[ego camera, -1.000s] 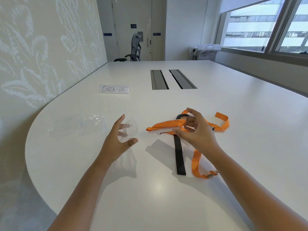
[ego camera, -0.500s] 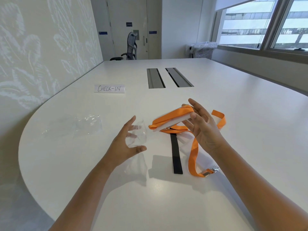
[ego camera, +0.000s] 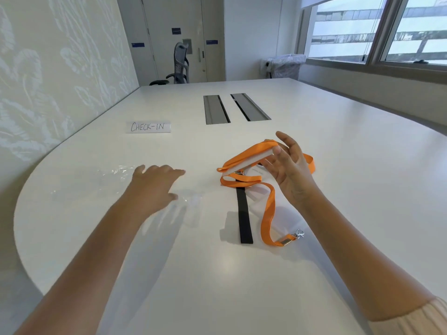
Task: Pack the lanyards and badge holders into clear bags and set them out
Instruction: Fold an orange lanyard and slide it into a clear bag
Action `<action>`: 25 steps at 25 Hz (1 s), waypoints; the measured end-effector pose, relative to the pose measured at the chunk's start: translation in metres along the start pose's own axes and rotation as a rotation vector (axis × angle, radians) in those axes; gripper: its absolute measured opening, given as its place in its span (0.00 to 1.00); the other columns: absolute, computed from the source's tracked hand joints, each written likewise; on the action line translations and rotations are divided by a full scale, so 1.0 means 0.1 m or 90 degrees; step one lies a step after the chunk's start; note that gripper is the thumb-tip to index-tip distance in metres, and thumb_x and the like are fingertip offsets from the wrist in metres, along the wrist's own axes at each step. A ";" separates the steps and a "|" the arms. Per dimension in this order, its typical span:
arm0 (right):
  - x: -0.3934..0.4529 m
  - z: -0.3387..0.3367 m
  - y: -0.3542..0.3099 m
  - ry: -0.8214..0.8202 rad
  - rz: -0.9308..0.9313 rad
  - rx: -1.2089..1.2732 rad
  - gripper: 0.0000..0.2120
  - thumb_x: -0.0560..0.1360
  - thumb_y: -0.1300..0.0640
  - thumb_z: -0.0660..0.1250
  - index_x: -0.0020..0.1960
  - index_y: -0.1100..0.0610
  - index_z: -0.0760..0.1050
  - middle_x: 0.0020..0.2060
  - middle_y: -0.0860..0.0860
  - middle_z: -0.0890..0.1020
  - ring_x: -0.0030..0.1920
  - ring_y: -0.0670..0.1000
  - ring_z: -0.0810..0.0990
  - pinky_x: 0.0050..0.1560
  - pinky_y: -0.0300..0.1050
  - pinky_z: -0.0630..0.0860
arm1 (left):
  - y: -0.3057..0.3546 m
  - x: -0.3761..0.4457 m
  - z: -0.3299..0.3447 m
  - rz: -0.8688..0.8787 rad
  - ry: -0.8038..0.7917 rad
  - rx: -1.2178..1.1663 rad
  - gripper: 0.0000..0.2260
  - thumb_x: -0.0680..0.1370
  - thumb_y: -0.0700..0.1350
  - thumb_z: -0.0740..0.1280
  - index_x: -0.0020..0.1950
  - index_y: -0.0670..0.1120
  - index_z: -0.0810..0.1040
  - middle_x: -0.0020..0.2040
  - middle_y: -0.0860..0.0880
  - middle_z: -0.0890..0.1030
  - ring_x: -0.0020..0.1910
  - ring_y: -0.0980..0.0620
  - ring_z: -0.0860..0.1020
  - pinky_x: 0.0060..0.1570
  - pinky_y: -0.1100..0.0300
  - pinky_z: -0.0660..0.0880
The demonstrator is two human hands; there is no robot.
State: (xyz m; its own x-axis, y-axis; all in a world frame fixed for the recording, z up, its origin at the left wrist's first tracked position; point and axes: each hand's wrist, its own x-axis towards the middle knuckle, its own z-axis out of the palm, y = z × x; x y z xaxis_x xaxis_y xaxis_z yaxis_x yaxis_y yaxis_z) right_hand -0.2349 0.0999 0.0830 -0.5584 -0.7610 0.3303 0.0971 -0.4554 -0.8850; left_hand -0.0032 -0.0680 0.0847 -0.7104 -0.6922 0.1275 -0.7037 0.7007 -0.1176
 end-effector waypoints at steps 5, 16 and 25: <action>-0.01 0.02 0.03 0.005 0.003 -0.004 0.41 0.50 0.38 0.79 0.59 0.48 0.69 0.46 0.45 0.83 0.53 0.51 0.82 0.52 0.44 0.80 | 0.75 -0.21 0.16 -0.095 0.089 -0.102 0.20 0.75 0.61 0.60 0.52 0.44 0.72 0.49 0.46 0.75 0.48 0.46 0.76 0.44 0.55 0.71; 0.00 -0.01 0.13 -0.012 0.005 -0.022 0.25 0.66 0.49 0.72 0.60 0.48 0.68 0.44 0.43 0.84 0.52 0.50 0.83 0.52 0.44 0.79 | 0.56 0.09 0.55 -0.159 0.174 -0.151 0.18 0.77 0.51 0.63 0.57 0.39 0.68 0.48 0.41 0.78 0.49 0.41 0.74 0.43 0.53 0.69; 0.01 0.01 0.17 -0.013 0.018 -0.035 0.39 0.52 0.37 0.78 0.59 0.46 0.69 0.45 0.43 0.84 0.52 0.51 0.83 0.48 0.42 0.80 | 0.48 0.36 0.52 -0.162 0.125 -0.094 0.14 0.76 0.52 0.63 0.49 0.41 0.78 0.50 0.42 0.77 0.52 0.42 0.73 0.46 0.54 0.68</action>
State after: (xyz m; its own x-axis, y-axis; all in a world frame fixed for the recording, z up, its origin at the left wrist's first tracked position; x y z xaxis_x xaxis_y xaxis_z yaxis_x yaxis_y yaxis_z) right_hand -0.2334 0.0910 0.0690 -0.5387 -0.7827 0.3116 0.0666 -0.4083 -0.9104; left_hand -0.0631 -0.0677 0.0327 -0.4868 -0.8115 0.3232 -0.8394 0.5370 0.0840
